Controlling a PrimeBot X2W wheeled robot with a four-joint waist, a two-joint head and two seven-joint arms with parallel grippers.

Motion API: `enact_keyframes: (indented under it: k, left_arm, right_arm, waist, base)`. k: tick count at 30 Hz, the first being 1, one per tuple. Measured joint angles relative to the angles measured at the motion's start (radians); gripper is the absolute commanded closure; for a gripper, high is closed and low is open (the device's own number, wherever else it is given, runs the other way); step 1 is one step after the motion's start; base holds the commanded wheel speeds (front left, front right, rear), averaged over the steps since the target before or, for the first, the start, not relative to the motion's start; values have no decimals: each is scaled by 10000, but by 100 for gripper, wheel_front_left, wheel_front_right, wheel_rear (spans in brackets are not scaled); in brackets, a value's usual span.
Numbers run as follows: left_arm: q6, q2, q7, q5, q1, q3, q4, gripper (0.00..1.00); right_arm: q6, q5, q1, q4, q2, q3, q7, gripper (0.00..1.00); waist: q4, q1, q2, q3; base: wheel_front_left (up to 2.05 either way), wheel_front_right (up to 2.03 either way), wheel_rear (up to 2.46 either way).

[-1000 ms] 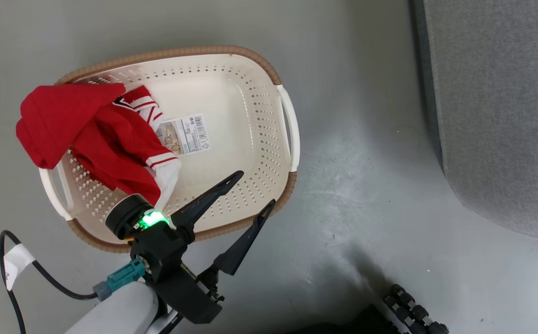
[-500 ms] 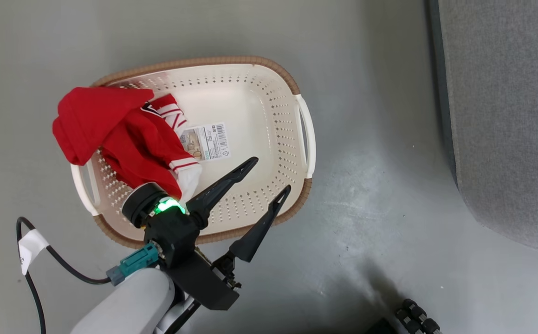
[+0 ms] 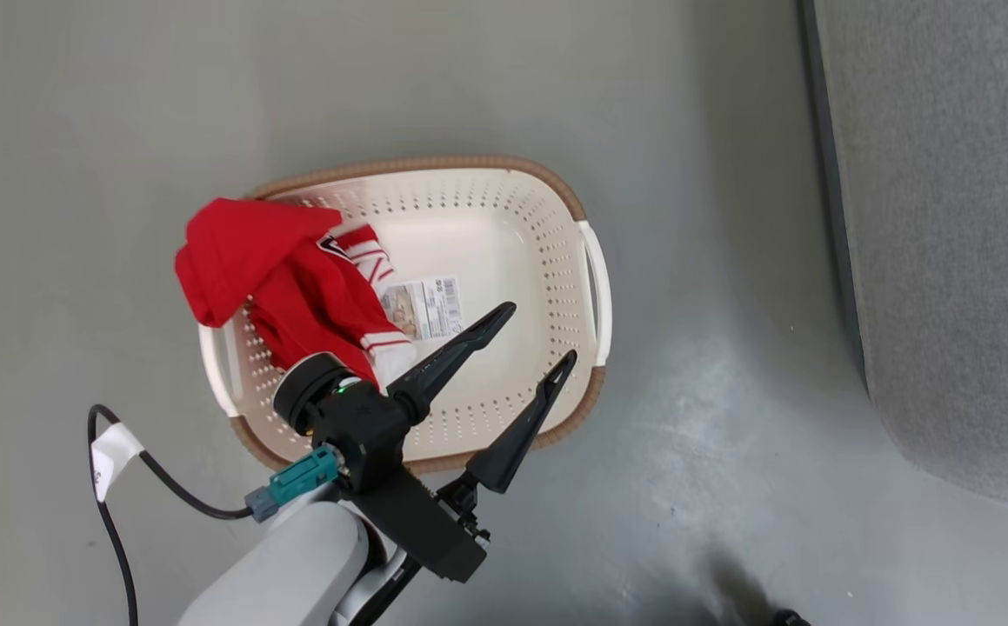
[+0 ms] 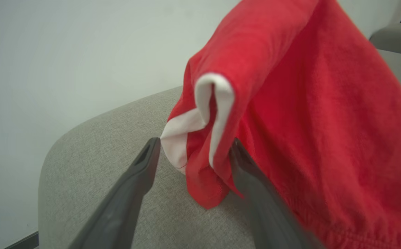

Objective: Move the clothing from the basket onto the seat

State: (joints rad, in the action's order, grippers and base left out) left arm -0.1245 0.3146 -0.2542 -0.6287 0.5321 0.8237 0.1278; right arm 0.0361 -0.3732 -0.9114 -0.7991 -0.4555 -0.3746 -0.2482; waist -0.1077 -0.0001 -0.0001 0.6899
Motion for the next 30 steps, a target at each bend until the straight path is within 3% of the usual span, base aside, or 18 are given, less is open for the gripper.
enact_keyframes:
  k: [5,15,30]
  left_arm:
    - [0,-182,0,-59,-2,0,244,0]
    - [0,-458,0,-443,-129,-265,1034,0]
    - [2,-1080,2,-570,-823,-1916,2477,0]
  right_arm:
    - [222,291,455,-165,462,454,-8,0]
    - [226,1151,1382,418,1898,1442,-10,0]
    - [522,1712,2535,1386,2961,2487,-12,0]
  waist:
    - [186,0,0,-485]
    - [581,0,0,-1624]
    - [1278,-1,0,-3269]
  base:
    - [0,0,0]
    - [0,0,0]
    - [0,0,0]
